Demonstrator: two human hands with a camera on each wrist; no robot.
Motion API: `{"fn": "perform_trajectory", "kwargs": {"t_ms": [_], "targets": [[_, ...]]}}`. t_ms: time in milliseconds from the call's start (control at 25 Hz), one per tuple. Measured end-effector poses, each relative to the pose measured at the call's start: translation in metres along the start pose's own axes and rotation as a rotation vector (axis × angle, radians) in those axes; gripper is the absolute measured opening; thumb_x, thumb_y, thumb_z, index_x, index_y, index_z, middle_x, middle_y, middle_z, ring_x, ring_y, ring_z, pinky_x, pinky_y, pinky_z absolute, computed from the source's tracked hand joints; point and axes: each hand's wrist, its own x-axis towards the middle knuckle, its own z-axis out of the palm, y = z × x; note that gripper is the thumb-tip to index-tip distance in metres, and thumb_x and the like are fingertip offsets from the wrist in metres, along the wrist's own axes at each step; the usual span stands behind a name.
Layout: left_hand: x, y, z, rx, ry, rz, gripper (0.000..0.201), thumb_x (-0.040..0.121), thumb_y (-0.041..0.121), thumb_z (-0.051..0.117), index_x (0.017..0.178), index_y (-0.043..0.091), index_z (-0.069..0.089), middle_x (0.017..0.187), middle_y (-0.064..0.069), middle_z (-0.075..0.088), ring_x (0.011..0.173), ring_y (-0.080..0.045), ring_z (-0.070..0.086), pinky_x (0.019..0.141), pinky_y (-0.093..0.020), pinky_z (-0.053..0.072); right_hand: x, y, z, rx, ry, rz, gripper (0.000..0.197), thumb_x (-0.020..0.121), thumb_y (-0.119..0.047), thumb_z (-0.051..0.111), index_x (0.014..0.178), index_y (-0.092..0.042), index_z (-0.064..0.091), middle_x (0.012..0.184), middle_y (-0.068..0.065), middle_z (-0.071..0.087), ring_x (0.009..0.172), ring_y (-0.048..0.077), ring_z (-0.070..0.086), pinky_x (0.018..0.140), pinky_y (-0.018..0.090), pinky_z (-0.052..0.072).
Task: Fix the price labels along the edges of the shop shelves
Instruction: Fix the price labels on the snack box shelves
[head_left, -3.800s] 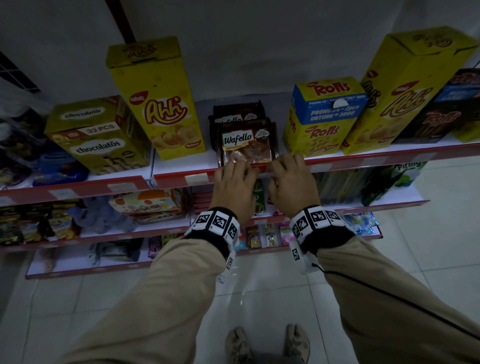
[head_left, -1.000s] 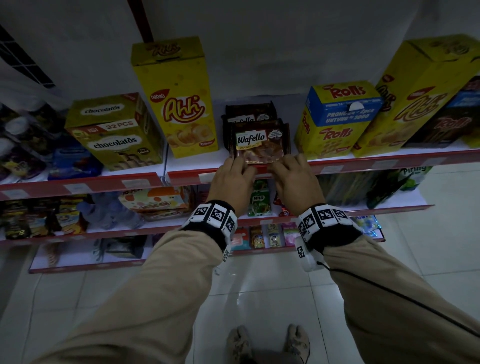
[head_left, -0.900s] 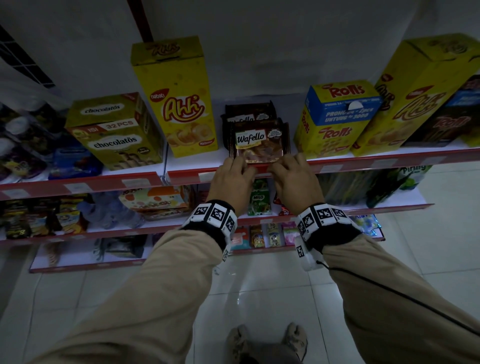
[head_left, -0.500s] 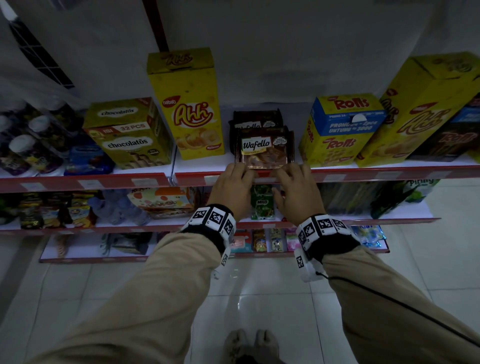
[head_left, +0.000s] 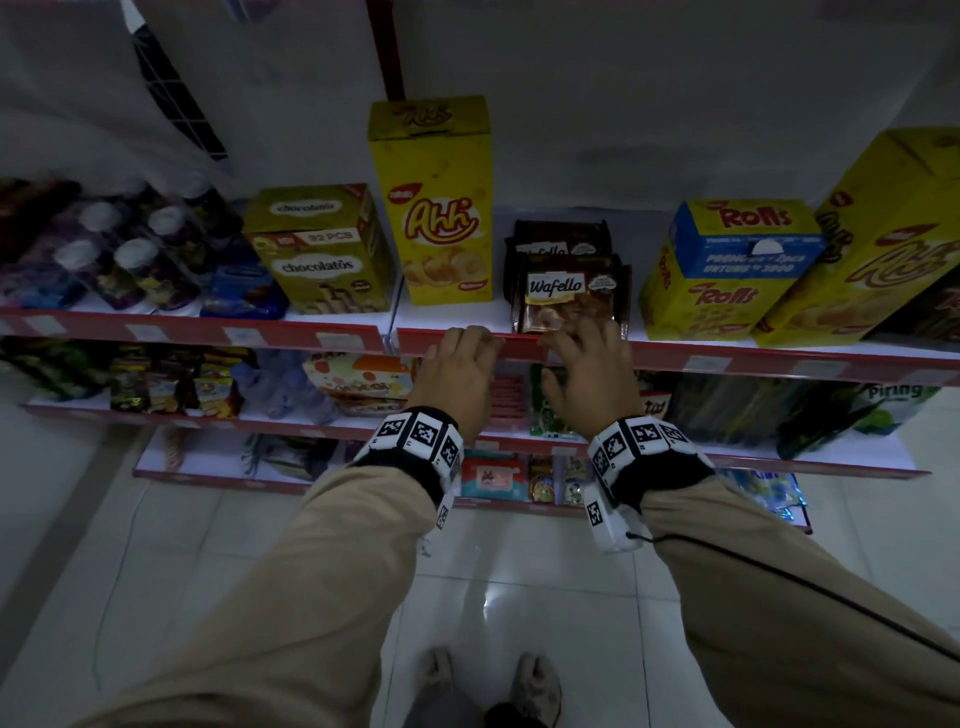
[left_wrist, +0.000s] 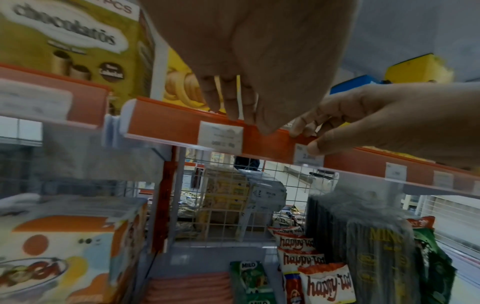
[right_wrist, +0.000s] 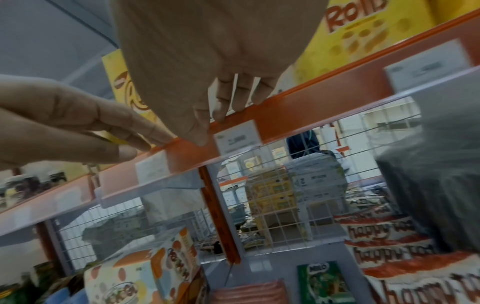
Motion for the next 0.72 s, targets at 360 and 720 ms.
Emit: {"fn": "perform_trajectory", "kwargs": {"t_ms": [360,720], "targets": [[-0.020,-0.055,0.001,0.095,-0.020,-0.013,0.059,0.087,0.017,0.052,0.143,0.015,0.035,0.143,-0.008,0.036,0.126,-0.031,0.034,0.096,-0.041,0.033,0.012,-0.053,0.023,0.088,0.040,-0.073,0.032,0.079,-0.016,0.063,0.110,-0.010,0.060,0.114,0.013,0.053,0.115,0.036,0.042,0.088,0.045,0.041],[-0.016,-0.069,0.005,0.056,0.025,0.127,0.056,0.086,0.021,0.052,0.140,0.012,0.041,0.126,-0.011,0.047,0.112,-0.031,0.042,0.094,-0.042,0.032,0.009,-0.073,0.033,0.062,0.147,-0.095,0.036,0.075,-0.003,0.060,0.111,-0.002,0.065,0.104,0.015,0.065,0.097,0.036,0.055,0.082,0.043,0.047]]}}
